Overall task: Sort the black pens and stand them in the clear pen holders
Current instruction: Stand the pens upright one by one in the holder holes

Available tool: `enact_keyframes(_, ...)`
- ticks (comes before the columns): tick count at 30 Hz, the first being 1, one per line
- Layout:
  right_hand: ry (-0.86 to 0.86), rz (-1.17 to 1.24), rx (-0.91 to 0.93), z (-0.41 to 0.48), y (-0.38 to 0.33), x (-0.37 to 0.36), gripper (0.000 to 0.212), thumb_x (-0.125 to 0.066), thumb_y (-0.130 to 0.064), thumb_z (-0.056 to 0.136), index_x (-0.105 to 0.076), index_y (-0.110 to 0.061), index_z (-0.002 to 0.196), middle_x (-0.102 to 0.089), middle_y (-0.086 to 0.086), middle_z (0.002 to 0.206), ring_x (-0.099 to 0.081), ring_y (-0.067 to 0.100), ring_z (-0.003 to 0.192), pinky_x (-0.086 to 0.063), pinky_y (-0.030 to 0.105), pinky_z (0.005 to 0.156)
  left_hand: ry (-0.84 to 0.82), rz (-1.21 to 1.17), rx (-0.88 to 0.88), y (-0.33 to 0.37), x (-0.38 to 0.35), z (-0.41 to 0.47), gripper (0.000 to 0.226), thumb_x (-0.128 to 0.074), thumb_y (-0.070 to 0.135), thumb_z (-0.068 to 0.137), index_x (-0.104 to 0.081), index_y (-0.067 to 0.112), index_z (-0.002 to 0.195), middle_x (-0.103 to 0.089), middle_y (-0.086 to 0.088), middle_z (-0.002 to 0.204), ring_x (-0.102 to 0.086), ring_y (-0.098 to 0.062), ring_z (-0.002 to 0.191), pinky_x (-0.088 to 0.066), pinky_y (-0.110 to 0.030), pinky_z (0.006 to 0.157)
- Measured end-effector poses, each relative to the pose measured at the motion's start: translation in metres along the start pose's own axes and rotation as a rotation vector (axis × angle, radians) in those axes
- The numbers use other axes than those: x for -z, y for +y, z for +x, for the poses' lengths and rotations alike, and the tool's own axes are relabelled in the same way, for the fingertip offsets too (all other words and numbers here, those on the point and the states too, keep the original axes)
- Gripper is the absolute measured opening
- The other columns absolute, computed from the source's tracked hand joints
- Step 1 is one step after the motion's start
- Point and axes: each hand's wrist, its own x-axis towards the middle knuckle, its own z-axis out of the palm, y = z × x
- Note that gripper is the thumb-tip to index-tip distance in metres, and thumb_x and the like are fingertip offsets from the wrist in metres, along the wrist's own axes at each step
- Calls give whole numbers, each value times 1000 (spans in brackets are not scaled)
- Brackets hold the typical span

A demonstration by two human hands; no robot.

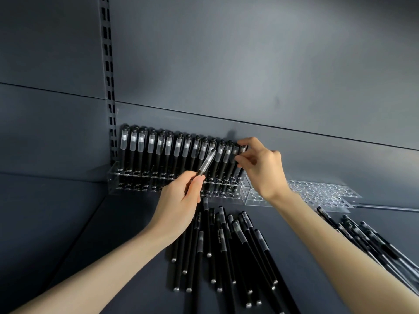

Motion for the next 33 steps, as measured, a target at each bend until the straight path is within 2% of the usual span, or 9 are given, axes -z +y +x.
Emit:
enact_keyframes(2,46,-11,0,-3,-1,2,26,-65,-12,88,-59,-13,114,-68,-6,72,-61,17,63,-50,31,72,-18,-20,29,-1,0,0,28,-43,29,98,-62,9,101,-52,6,60,-39,-10,49,-40,-34,52)
enact_keyframes(7,37,410,-127,-26,-24,7,14,-66,-27,87,-60,-22,99,-69,1,72,-67,26,71,-54,38,71,-82,-45,43,1,-2,0,24,-41,29,99,-63,19,101,-49,7,58,-37,-3,46,-30,-18,47)
enact_keyframes(11,-59,733,-206,-34,-33,0,22,-71,-10,81,-60,-14,100,-70,3,76,-68,20,75,-55,33,76,-193,-112,98,3,-8,-5,34,-36,24,102,-60,0,98,-58,-5,70,-37,-10,49,-29,-19,48)
enact_keyframes(15,13,852,-237,-34,-31,3,24,-72,0,77,-59,-11,94,-64,-1,69,-63,10,67,-51,21,69,-190,-125,83,9,-10,-6,27,-38,20,101,-61,6,100,-60,2,63,-45,-9,48,-43,-27,53)
enact_keyframes(19,-62,855,-205,-37,-34,5,31,-70,1,77,-56,-12,102,-67,-1,67,-65,17,66,-56,27,68,-180,-92,78,10,-12,-7,24,-41,19,100,-62,9,99,-65,1,72,-57,-10,57,-49,-24,62)
enact_keyframes(22,96,699,-171,-28,-30,17,32,-73,-3,76,-55,-21,97,-68,1,70,-66,22,67,-57,31,65,-146,311,-84,-3,-8,-4,27,-42,29,99,-61,17,115,-60,9,107,-56,-1,95,-43,-16,83)
enact_keyframes(25,294,472,-137,-16,-18,30,36,-76,-11,78,-52,-35,92,-69,-2,74,-69,23,71,-57,40,72,-61,717,-255,-17,-1,0,45,-34,40,96,-60,15,123,-54,6,119,-49,-14,113,-33,-25,97)
enact_keyframes(30,402,312,-76,-7,-6,28,31,-73,-13,81,-51,-28,95,-66,-14,74,-66,8,69,-54,28,74,-72,894,-254,-30,0,3,62,-21,49,90,-57,16,129,-53,2,126,-42,-21,120,-18,-38,109)
enact_keyframes(33,404,301,-70,-4,-2,22,29,-73,-13,82,-52,-25,97,-64,-15,73,-63,6,68,-50,19,71,-91,887,-243,-30,0,3,68,-16,52,89,-54,17,133,-49,2,131,-39,-21,122,-24,-38,109)
